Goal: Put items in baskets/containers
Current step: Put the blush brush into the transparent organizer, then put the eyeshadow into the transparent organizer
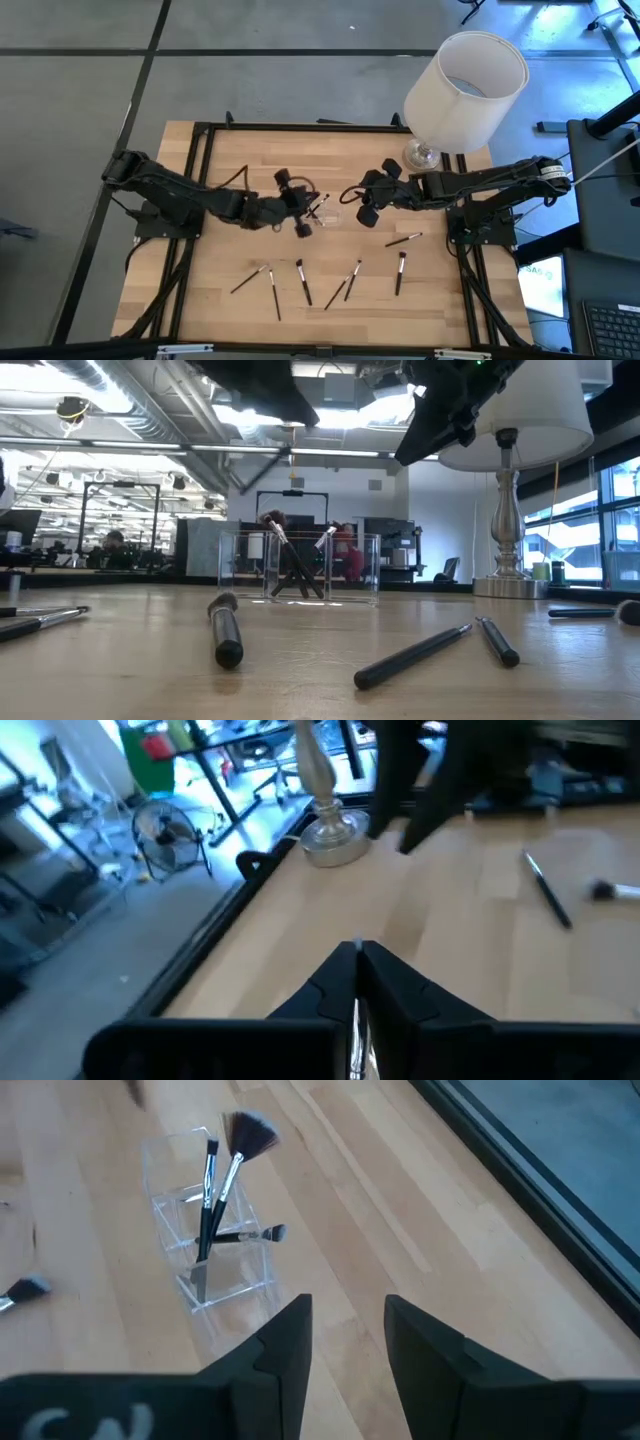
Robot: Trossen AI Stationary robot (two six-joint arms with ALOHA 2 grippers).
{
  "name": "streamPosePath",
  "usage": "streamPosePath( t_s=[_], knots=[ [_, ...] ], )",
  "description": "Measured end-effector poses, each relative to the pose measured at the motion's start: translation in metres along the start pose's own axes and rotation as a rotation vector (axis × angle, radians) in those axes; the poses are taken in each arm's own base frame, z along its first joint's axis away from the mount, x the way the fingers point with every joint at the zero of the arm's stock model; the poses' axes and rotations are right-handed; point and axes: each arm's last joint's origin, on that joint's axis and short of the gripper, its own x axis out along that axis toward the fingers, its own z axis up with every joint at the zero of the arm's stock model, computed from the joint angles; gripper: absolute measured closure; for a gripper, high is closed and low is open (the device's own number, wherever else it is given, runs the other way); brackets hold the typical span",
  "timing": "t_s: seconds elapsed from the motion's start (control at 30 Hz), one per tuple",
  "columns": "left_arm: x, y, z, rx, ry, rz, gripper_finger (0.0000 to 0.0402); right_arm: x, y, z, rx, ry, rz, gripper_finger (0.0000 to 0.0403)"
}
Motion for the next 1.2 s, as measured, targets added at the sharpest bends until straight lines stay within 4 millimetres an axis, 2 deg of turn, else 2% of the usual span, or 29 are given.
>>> streamPosePath(
  t_s=[0.13,0.3,0.5,0.7,1.03,1.2],
  knots=[
    [0.02,0.008,0.005,-0.162,-0.079,0.018,0.0393,0.0,0.0,-0.001,-0.006,0.006,-0.002,0.0276],
    [0.034,0.004,0.002,-0.226,-0.14,0.013,0.0393,0.0,-0.001,-0.002,-0.014,0.02,-0.007,0.0276],
    [0.048,-0.006,-0.031,-0.281,-0.091,0.08,0.0393,0.0,-0.002,-0.005,-0.028,0.051,-0.019,0.0276],
    [0.056,-0.012,-0.043,-0.32,-0.118,0.087,0.0382,0.0,-0.002,-0.005,-0.002,0.046,-0.018,0.0276],
    [0.052,-0.014,-0.042,-0.313,-0.11,0.072,0.0336,0.0,-0.002,-0.005,0.001,0.046,-0.019,0.0276],
    [0.038,-0.016,-0.041,-0.15,-0.042,0.057,0.0307,0.0,-0.002,-0.005,0.001,0.047,-0.019,0.0276]
  ],
)
